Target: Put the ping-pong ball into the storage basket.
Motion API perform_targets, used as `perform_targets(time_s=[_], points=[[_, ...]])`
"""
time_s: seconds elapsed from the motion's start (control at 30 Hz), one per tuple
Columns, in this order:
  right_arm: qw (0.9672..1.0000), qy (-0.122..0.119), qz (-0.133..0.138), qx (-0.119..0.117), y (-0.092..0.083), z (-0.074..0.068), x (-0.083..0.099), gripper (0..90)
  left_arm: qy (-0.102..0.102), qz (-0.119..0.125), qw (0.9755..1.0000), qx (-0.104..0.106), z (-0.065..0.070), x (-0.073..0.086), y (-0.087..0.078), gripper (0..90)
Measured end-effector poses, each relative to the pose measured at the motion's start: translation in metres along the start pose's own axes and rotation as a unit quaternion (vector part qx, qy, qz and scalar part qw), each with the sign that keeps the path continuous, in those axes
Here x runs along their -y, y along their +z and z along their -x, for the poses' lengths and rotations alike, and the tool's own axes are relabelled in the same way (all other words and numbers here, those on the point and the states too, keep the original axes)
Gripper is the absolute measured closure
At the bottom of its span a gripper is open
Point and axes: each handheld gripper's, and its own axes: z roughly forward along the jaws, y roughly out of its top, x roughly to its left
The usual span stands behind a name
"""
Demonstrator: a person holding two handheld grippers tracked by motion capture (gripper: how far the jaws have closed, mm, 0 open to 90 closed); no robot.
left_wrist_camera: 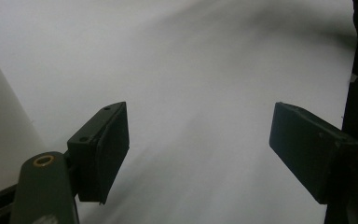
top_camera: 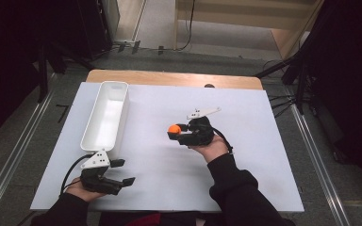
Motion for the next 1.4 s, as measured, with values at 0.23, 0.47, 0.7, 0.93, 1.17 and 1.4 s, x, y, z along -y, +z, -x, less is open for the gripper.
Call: perform_targets(time_s=[0.23, 0.47, 0.7, 0.93, 1.17, 1.4], points=[[1.0, 0.001, 0.001, -0.004, 0.007, -0.003, -0.006, 48.4, -0.002, 0.002, 1.0, 0.0, 0.0, 0.0, 0.0, 20.3], [0.9999, -0.009, -0.005, -0.006, 0.017, -0.008, -0.015, 48.4, 0.0, -0.001, 1.0, 0.001, 0.0, 0.0, 0.0, 20.3], [0.9998, -0.014, -0.003, -0.012, 0.023, -0.011, -0.024, 48.5, -0.002, 0.001, 1.0, 0.0, -0.001, 0.0, 0.0, 20.3], [0.9998, -0.015, -0.003, -0.014, 0.029, -0.014, -0.03, 48.4, -0.004, 0.002, 1.0, 0.0, 0.0, 0.0, 0.0, 20.3], [0.9997, -0.019, -0.003, -0.015, 0.034, -0.016, -0.038, 48.4, -0.005, 0.001, 1.0, 0.0, -0.001, 0.001, -0.001, 20.3], [0.9997, -0.022, 0.001, -0.012, 0.039, -0.019, -0.045, 48.5, -0.004, 0.002, 1.0, 0.0, -0.001, 0.001, 0.0, 20.3]])
